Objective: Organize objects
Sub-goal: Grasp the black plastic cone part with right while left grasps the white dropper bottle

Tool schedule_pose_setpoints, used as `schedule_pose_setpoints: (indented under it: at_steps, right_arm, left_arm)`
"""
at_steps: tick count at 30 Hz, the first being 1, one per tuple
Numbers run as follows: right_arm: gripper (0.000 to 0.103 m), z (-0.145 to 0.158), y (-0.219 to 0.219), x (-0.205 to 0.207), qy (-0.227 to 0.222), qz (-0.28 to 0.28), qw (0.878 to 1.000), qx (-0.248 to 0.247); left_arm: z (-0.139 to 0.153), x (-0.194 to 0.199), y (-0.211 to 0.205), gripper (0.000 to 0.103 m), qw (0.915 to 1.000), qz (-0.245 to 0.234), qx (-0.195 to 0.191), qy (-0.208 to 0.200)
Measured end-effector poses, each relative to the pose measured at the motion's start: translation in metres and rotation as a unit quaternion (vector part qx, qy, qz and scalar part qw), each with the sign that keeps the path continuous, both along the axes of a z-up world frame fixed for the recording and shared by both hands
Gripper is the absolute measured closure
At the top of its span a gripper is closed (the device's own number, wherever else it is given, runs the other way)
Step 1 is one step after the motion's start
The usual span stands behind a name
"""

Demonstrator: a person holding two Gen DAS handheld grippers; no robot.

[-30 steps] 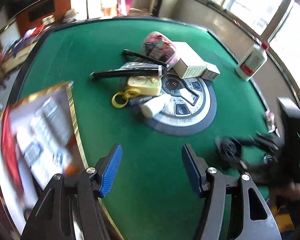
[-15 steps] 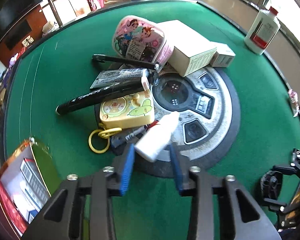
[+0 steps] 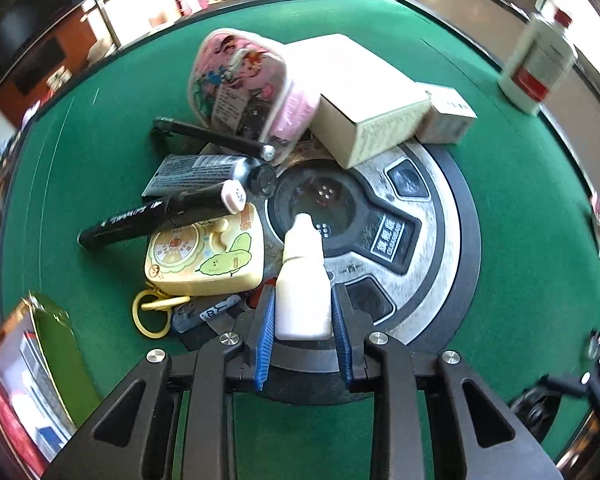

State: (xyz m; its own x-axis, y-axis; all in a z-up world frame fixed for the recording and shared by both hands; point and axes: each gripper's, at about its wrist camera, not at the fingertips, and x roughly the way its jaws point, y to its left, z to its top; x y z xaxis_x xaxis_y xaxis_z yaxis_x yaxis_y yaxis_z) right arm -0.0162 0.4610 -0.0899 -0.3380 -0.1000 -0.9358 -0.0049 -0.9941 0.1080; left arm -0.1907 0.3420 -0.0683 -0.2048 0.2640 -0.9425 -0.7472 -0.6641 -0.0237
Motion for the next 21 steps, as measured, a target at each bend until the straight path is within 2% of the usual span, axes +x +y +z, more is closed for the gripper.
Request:
schedule_pose_setpoints:
  at_steps: [3, 5, 6, 15, 21]
  right_arm:
    - [0.031, 0.000, 0.000, 0.002, 0.002, 0.003, 1.000, 0.008]
    - [0.038, 0.002, 0.000, 0.004, 0.002, 0.007, 1.000, 0.024]
    - [0.038, 0.003, 0.001, 0.006, 0.001, 0.005, 1.000, 0.020]
    - [0.039, 0.008, 0.016, 0.025, -0.009, -0.016, 0.999, -0.049]
    - [0.039, 0.007, 0.004, 0.025, -0.016, -0.026, 0.995, -0.100]
  left_arm:
    - [0.002, 0.005, -0.008, 0.081, 0.9998, 0.017, -0.003, 0.002]
    - [0.003, 0.014, -0.019, 0.081, 0.9996, 0.027, 0.004, -0.003]
    - [0.003, 0.020, -0.025, 0.081, 0.9996, 0.028, 0.008, -0.007]
    - [0.009, 0.088, -0.073, 0.081, 0.9983, 0.032, 0.033, -0.035]
    - [0.014, 0.111, -0.105, 0.081, 0.9964, 0.048, 0.051, -0.047]
